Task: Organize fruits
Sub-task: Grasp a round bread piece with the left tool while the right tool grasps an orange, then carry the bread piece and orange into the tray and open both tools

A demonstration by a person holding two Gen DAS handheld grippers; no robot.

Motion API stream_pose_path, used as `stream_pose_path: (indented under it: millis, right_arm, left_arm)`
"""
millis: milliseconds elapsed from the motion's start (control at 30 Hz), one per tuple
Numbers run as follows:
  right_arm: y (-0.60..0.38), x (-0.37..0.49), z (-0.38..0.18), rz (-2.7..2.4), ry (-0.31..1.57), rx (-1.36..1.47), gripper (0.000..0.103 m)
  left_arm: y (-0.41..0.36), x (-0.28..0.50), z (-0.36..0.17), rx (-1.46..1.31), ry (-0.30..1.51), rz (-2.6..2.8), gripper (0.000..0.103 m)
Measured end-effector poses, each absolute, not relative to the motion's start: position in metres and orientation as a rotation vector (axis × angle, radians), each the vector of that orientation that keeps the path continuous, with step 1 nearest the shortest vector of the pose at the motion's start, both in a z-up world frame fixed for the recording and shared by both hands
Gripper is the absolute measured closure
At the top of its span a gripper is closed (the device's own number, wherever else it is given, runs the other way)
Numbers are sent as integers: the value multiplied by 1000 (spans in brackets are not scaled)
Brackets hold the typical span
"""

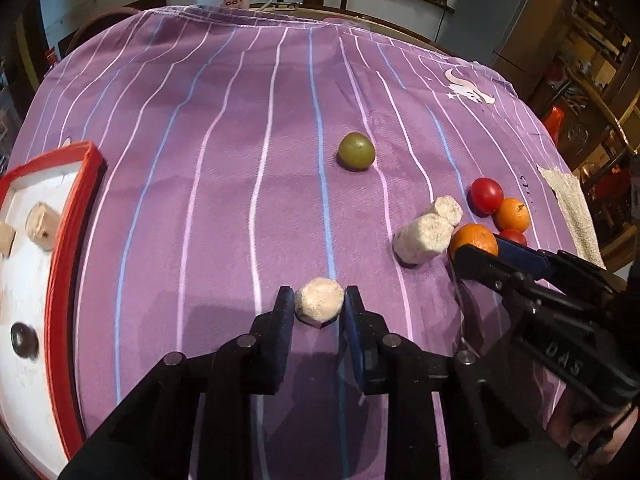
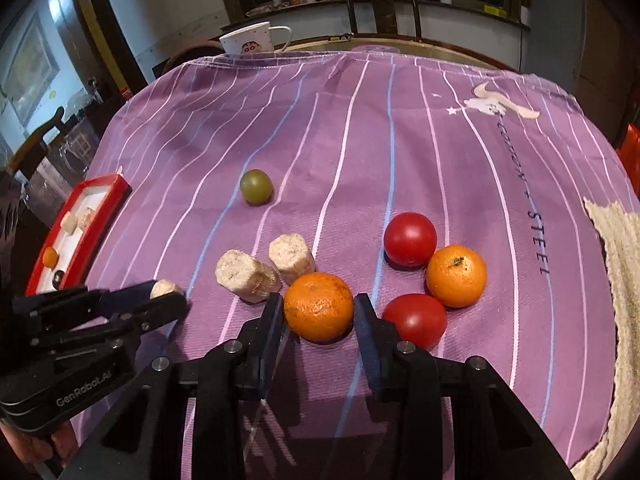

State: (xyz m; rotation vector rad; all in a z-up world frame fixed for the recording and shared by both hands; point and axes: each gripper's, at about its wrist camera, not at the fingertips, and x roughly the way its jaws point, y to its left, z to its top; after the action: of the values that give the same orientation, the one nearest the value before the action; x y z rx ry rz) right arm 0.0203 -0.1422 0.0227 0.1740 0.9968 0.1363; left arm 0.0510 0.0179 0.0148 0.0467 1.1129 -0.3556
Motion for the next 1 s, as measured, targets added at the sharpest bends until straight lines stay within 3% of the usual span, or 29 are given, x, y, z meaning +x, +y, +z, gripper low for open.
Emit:
stream_pose_path:
  millis: [433,1000]
  right_arm:
    - [-102,-5,56,147,976,223,64]
    - [139,-8,70,514,989,94,64]
  left_arm:
    - [106,27,55,-63,1048,-312,78]
    - [322,11,58,-148,1084,4,78]
